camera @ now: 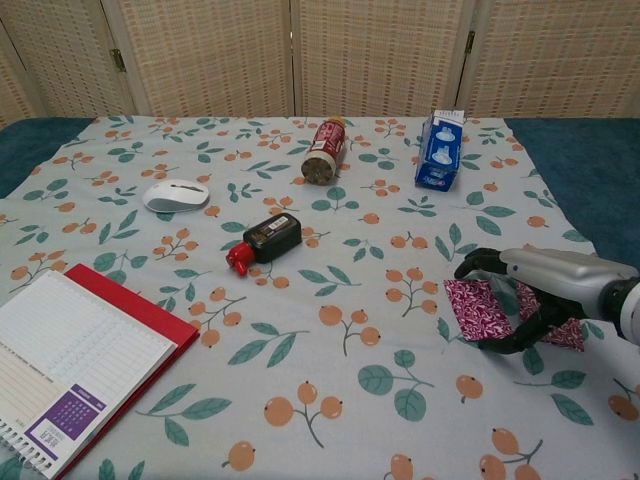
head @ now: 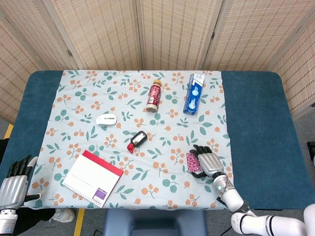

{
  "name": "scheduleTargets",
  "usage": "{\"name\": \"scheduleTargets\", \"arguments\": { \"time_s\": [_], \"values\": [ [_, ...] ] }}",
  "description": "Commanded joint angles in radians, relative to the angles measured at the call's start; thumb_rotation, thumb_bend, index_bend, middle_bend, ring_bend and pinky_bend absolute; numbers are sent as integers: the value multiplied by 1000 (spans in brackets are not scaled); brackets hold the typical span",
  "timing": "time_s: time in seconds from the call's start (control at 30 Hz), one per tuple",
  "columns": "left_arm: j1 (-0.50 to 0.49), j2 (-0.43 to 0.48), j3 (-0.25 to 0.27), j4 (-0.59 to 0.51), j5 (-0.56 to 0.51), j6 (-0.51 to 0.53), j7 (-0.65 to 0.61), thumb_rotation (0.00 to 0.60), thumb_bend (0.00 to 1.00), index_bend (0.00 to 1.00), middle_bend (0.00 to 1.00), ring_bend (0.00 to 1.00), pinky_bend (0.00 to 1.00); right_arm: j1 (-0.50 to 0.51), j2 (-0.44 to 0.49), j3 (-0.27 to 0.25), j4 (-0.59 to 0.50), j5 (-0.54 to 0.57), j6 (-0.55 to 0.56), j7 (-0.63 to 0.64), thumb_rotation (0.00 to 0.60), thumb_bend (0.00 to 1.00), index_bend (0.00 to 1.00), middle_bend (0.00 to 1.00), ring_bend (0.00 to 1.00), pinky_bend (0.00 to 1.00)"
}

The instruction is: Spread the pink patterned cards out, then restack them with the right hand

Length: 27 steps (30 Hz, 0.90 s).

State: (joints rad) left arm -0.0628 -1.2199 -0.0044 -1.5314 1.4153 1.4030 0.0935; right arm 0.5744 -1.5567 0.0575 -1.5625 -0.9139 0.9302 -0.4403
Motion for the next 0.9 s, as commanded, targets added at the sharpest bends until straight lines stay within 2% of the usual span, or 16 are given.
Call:
{"name": "scheduleTargets", "arguments": {
  "time_s": [0.03, 0.37, 0.9],
  "values": [
    [-1, -1, -1, 1, -1, -2, 0, 600, 89, 84, 0, 69, 0, 0, -1, -1, 1, 0, 3, 0, 490, 291, 130, 41, 0, 0],
    [-1, -4, -2, 8, -2, -5, -7, 600, 88, 84, 0, 69, 0, 2, -8, -8, 0, 4, 16, -9, 492, 291, 254, 54, 0, 0],
    [-1, -2, -3, 10, -2, -5, -13, 600, 88, 84, 0, 69, 0, -21, 48, 16, -80, -53, 67, 61, 493, 291, 256, 55, 0, 0]
  ]
}}
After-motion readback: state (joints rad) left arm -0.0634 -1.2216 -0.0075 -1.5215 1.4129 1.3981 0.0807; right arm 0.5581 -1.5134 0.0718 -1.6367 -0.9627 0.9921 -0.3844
